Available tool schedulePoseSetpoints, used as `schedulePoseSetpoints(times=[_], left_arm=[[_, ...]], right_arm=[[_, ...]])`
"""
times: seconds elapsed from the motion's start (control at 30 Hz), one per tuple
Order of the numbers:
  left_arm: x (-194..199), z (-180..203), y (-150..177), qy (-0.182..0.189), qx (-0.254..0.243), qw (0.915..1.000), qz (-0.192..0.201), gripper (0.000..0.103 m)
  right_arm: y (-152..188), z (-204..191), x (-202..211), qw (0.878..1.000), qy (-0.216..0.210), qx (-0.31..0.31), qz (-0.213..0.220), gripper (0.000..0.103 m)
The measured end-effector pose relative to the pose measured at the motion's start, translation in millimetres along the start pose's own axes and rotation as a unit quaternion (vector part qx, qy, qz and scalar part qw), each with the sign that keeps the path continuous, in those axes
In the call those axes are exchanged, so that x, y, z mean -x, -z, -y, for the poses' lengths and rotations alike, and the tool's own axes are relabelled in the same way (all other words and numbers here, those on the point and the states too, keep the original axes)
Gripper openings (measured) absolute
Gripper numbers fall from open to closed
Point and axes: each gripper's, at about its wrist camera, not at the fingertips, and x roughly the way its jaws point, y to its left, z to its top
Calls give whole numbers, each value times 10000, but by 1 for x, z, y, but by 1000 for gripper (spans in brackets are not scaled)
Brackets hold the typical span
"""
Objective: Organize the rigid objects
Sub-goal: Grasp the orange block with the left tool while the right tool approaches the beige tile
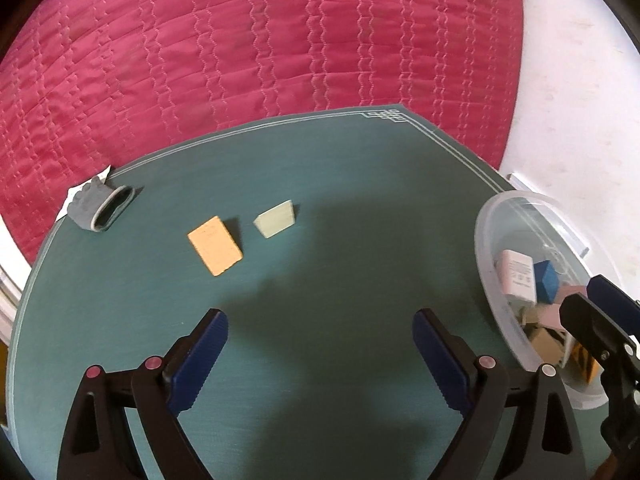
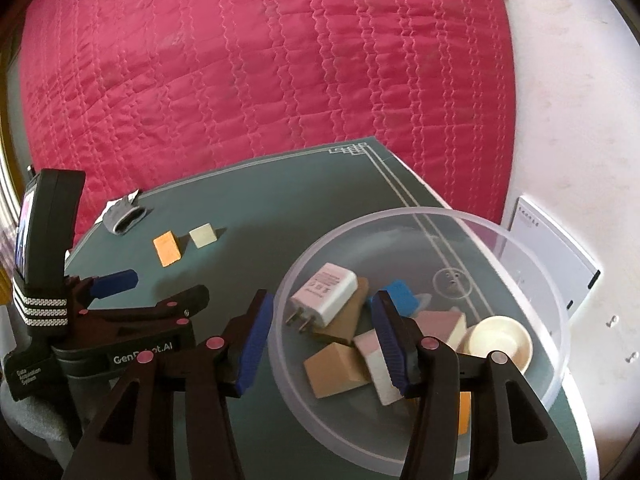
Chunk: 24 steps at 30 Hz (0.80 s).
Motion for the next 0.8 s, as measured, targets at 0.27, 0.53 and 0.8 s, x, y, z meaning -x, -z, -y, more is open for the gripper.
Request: schedulePoseSetpoints(times=[0.27,0.53,0.8], left_arm=[[-10,-32,-5,-123,348,9992,-147,96],[-17,-74,-13,-487,757,9958,-176,96],[-30,-86,-20,-646,883,9936,-263,96]], right_arm=[[5,-13,-7,9998,-128,88,-100,53],[14,-22,-15,9992,-246,222,-234,53],[19,-28,-17,9986,-313,320,-270,53]])
